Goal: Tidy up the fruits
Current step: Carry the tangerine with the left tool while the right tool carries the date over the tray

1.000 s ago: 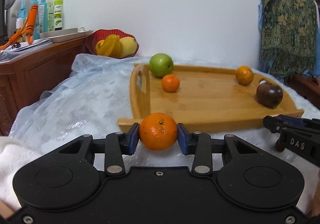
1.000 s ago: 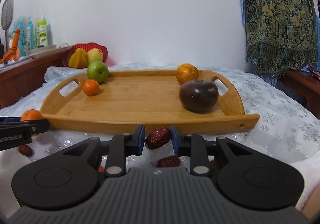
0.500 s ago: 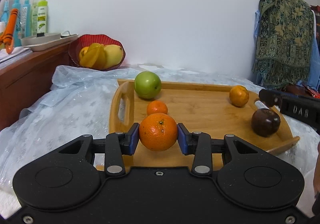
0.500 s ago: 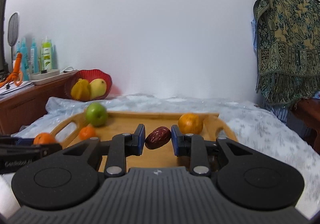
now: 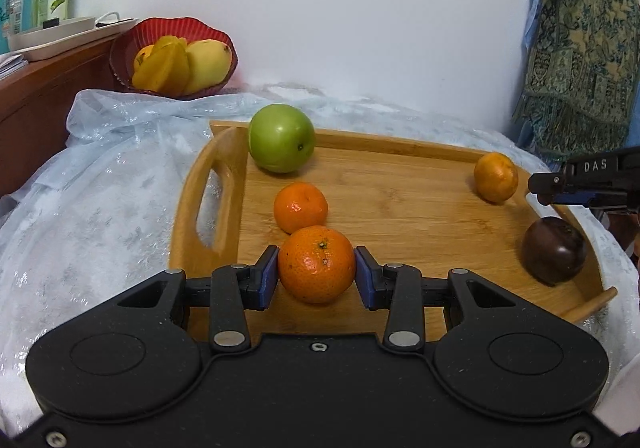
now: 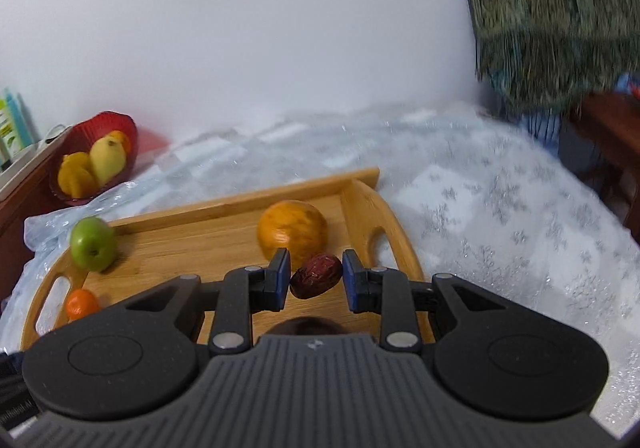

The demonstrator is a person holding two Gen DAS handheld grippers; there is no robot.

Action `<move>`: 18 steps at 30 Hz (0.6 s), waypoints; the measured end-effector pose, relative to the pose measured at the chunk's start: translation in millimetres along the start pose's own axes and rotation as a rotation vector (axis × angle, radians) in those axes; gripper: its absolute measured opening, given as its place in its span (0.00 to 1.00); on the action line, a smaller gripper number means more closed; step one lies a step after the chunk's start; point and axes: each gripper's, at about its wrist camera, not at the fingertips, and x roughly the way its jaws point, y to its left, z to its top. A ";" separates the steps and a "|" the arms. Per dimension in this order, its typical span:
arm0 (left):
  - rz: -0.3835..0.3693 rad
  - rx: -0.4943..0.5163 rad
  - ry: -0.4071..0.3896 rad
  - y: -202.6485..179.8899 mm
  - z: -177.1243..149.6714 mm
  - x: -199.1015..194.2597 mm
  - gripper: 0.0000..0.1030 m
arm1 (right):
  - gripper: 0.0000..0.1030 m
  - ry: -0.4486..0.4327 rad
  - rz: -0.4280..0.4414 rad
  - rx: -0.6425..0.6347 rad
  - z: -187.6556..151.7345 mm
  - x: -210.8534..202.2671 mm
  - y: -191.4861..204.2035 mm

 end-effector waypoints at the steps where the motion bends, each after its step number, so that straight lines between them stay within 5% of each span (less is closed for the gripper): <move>1: 0.002 0.005 0.000 -0.6 0.7 2.4 0.37 | 0.31 0.020 0.004 0.010 2.3 4.4 -2.0; 6: 0.011 0.024 0.005 -3.4 -1.2 9.0 0.37 | 0.31 0.099 0.020 0.041 4.2 21.6 -7.1; 18: 0.021 0.050 -0.007 -6.3 -3.3 8.5 0.37 | 0.32 0.121 0.021 -0.005 2.7 30.2 3.3</move>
